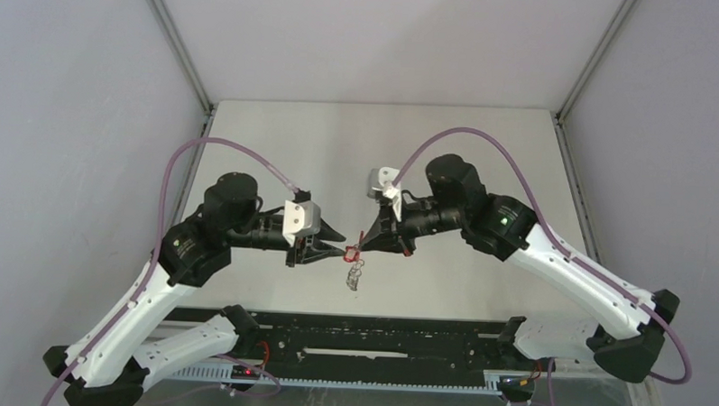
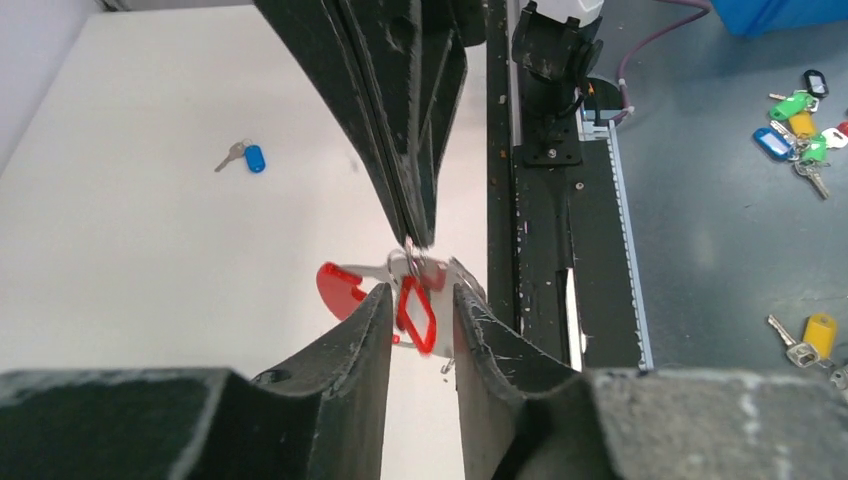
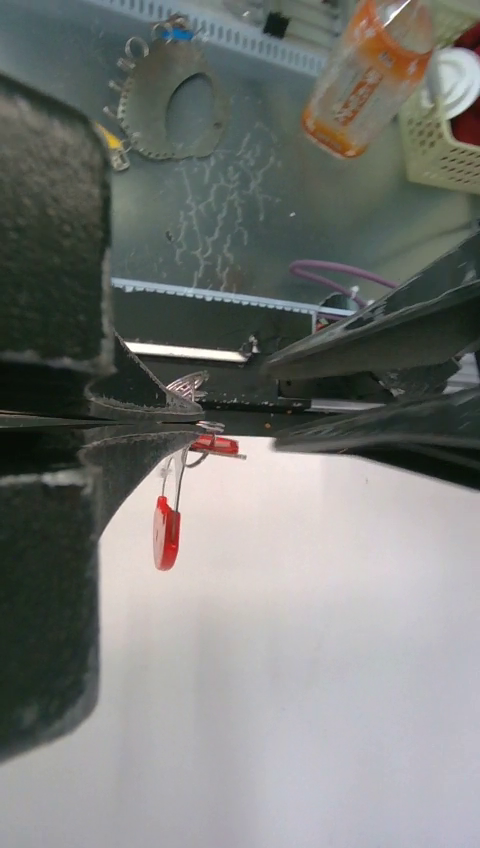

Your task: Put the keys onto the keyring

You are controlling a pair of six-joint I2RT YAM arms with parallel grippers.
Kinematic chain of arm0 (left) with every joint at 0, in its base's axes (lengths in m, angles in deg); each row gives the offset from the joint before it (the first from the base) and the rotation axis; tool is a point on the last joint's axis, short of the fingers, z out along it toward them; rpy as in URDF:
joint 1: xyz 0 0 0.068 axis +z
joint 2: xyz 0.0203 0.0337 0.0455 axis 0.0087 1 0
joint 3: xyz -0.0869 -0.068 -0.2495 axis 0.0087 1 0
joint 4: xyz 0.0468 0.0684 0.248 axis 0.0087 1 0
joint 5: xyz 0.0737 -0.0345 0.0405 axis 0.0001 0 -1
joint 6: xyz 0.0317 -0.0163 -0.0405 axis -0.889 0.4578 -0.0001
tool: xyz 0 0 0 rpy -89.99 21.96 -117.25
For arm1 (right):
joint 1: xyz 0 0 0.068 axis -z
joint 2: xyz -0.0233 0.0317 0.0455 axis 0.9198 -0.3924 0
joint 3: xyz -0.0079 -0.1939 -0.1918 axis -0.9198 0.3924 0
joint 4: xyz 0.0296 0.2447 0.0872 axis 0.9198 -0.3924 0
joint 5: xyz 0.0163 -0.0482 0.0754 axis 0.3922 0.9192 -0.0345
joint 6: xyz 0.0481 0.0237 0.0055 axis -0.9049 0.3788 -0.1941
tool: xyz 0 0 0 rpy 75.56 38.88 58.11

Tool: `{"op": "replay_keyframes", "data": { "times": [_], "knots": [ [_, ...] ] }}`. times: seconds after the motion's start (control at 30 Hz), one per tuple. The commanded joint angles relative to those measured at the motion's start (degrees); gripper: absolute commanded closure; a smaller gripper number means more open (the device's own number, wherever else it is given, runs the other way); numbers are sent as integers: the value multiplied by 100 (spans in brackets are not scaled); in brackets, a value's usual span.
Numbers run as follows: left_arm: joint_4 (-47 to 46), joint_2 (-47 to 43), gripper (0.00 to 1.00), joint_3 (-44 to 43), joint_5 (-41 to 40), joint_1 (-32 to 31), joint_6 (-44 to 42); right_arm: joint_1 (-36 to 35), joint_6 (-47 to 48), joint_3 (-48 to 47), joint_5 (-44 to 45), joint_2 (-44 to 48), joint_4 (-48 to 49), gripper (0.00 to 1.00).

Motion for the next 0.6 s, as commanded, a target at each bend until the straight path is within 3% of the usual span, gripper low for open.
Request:
{"op": "replay_keyframes", "data": {
  "times": [0.0, 0.33, 0.57],
  "knots": [
    [-121, -281, 66, -33, 41, -25, -450, 228, -1226, 839, -624, 843, 2318, 100],
    [-855, -381, 62, 191, -164, -33, -30, 149, -2436, 2148, -307, 1433, 4627, 100],
    [-922, -417, 66, 234, 12, -31, -79, 21, -2689, 2511, -3, 1526, 5265, 100]
  ]
}}
